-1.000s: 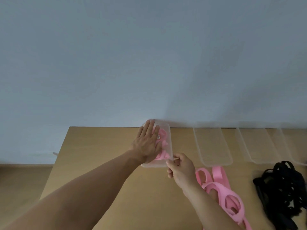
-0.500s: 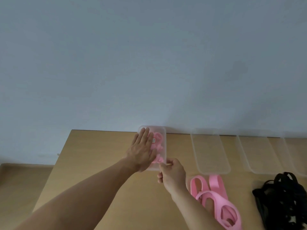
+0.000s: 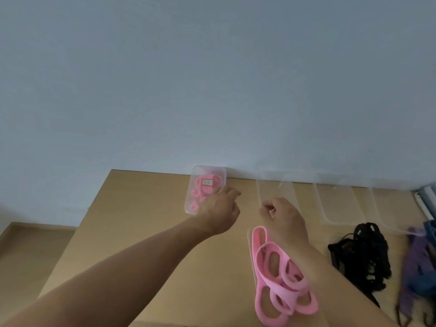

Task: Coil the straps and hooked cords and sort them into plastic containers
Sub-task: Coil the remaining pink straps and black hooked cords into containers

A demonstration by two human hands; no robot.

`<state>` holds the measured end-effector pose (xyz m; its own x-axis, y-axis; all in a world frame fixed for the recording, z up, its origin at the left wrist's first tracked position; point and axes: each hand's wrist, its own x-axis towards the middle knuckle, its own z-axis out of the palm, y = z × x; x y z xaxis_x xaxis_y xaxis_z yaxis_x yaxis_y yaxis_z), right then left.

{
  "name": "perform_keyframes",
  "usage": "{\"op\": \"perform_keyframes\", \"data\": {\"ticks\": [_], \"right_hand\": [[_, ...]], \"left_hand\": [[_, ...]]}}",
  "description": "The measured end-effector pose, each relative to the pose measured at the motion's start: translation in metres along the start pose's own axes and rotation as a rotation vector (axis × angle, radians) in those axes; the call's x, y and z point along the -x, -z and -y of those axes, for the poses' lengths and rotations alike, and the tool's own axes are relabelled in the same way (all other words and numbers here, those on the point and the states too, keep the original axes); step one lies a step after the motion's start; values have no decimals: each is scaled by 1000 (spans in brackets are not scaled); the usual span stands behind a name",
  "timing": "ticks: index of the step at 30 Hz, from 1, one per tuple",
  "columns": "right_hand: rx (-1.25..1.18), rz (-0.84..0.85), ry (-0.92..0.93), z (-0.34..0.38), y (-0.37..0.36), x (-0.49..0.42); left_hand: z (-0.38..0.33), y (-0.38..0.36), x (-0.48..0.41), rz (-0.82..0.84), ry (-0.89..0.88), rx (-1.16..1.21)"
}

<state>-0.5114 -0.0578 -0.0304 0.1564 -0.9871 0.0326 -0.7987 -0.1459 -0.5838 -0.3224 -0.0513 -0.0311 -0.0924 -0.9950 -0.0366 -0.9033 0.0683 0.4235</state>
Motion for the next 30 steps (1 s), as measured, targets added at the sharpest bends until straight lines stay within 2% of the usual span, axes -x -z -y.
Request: {"op": "perform_keyframes", "data": {"ticks": [3, 8, 13, 17, 20, 26, 30], "right_hand": [[49, 10, -25, -24, 13, 29], [165, 121, -19, -53, 15, 80], [402, 221, 33, -74, 18, 102], [354, 162, -54, -87, 16, 100], [374, 276, -137, -97, 16, 92], [373, 230, -124, -112, 24, 79], [276, 421, -79, -123, 16, 76]], "left_hand": [[-17, -13, 28, 67, -66, 31], [-41, -31, 61, 147, -56, 92], [-57, -35, 81, 173, -41, 99], [-71, -26, 86, 195, -18, 65], [-86, -17, 75, 198, -10, 50], [-128, -16, 51, 263, 16, -10], [-145, -25, 46, 286, 48, 2]]}}
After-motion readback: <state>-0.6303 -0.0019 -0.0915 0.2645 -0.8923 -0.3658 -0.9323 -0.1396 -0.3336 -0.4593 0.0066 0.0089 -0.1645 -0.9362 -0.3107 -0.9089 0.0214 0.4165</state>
